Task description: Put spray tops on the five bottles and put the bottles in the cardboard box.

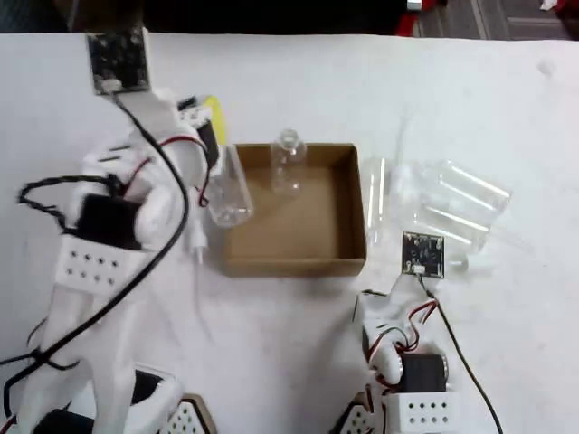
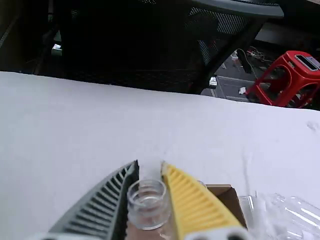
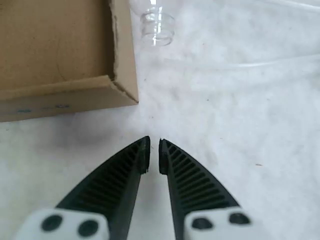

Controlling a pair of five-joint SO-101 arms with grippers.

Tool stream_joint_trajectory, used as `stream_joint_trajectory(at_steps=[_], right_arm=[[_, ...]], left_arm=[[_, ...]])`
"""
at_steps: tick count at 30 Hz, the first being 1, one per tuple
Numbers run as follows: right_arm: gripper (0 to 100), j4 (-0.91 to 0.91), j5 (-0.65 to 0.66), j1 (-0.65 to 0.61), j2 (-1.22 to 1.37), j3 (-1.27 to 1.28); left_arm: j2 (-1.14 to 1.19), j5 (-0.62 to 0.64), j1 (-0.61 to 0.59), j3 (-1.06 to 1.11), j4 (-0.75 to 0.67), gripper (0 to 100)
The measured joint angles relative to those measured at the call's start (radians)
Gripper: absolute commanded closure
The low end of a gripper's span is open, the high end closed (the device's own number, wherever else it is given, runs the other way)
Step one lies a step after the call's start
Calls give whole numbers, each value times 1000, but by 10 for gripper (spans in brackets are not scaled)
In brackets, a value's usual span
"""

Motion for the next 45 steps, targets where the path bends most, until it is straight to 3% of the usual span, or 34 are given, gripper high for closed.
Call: stream_joint_trajectory(at_steps=[9,14,25,31,36,45], right_arm=[[981,0,0,0,0,0],[981,0,0,0,0,0],[981,0,0,0,0,0],[981,0,0,0,0,0],[981,0,0,0,0,0],[981,0,0,0,0,0]], left_arm=[[0,-115,2,397,-568,978],[0,-127,20,523,-772,978],[11,-144,100,548,-927,977],[158,-252,98,548,-1033,977],[258,-262,95,548,-1169,977],[382,-264,87,548,-1280,977]])
